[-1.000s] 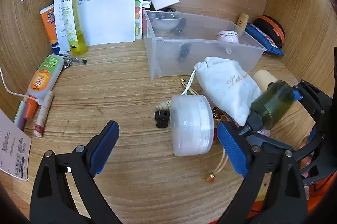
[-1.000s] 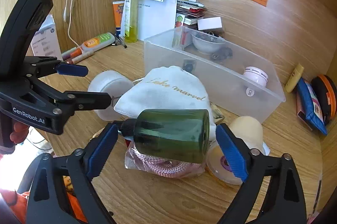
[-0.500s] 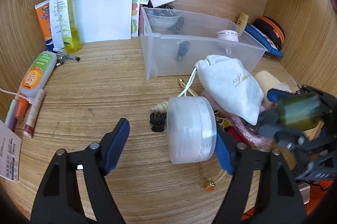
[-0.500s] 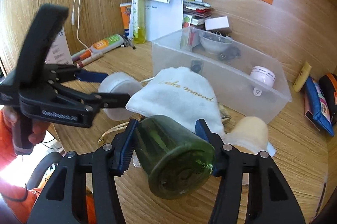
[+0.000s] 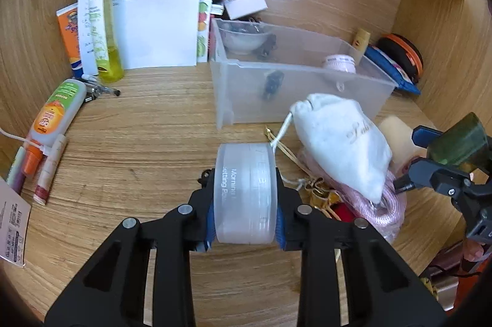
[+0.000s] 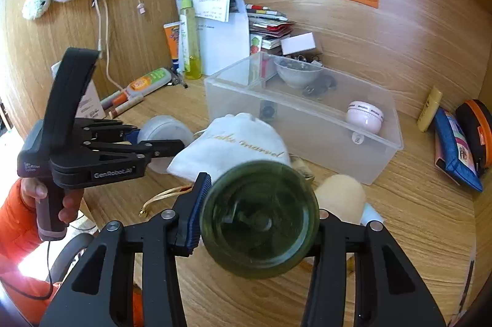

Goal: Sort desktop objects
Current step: 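Grasp the clear tape roll with the left tool while the right grasps the green bottle, then carry the tape roll and green bottle over the clear box with both tools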

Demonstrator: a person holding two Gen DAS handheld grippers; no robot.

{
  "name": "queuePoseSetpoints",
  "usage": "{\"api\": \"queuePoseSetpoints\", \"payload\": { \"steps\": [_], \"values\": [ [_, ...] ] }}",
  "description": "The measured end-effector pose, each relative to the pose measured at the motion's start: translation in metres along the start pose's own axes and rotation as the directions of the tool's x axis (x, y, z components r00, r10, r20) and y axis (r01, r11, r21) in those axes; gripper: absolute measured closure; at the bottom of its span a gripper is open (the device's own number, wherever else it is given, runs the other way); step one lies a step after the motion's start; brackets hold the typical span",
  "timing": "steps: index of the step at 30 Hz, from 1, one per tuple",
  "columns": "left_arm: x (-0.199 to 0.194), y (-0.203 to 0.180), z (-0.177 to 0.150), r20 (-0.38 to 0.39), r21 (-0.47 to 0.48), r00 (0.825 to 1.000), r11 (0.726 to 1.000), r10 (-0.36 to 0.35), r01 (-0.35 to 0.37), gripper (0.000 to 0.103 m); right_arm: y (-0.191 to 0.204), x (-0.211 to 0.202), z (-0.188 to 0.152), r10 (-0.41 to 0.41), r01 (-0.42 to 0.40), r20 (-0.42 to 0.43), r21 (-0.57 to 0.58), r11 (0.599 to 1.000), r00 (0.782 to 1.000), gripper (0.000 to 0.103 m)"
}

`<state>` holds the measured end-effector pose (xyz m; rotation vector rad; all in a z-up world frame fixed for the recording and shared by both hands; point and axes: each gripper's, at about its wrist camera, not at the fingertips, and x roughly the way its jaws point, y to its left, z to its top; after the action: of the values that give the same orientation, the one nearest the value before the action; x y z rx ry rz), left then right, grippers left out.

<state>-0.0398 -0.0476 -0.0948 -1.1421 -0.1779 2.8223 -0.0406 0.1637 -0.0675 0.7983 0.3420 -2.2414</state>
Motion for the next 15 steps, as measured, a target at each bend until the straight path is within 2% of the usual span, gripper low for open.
{"api": "queuePoseSetpoints", "payload": {
  "steps": [15],
  "values": [
    [-0.015,0.01,0.021,0.064,-0.039,0.997,0.998,0.041,-0.039,0.074,-0.024,-0.003,0.028,0.012,-0.013,0.043,0.012,1.0,0.999,0.062]
  ]
}}
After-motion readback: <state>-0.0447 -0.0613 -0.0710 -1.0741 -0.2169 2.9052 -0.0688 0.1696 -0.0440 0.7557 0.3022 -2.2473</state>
